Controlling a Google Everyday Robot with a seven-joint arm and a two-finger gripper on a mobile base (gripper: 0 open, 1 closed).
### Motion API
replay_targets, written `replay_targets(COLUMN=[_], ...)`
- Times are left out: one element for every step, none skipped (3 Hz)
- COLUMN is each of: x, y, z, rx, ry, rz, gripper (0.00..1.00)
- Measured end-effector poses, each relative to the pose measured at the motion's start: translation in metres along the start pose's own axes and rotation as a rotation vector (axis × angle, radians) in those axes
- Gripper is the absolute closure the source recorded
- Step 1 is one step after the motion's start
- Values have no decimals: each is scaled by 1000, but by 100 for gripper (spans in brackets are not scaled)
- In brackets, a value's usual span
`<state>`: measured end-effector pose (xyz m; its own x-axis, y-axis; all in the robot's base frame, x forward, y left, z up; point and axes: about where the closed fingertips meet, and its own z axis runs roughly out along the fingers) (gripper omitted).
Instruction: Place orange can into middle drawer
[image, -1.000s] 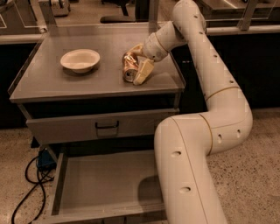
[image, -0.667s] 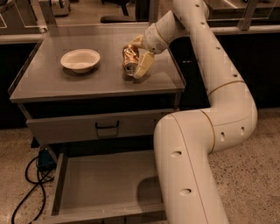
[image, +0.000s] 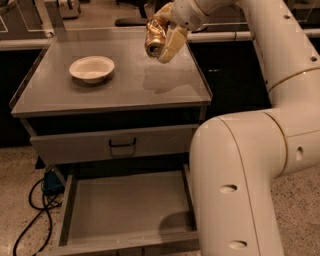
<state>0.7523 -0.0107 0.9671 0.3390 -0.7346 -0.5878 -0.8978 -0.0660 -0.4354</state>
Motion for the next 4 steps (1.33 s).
replay_targets(x=[0,2,-9,-43], y=[0,9,19,27], z=[1,5,-13,-66], rx=[-1,-34,-17,113], ry=[0,9,-2,-29], rz=[1,8,-9,-46], gripper=[100,100,100,100])
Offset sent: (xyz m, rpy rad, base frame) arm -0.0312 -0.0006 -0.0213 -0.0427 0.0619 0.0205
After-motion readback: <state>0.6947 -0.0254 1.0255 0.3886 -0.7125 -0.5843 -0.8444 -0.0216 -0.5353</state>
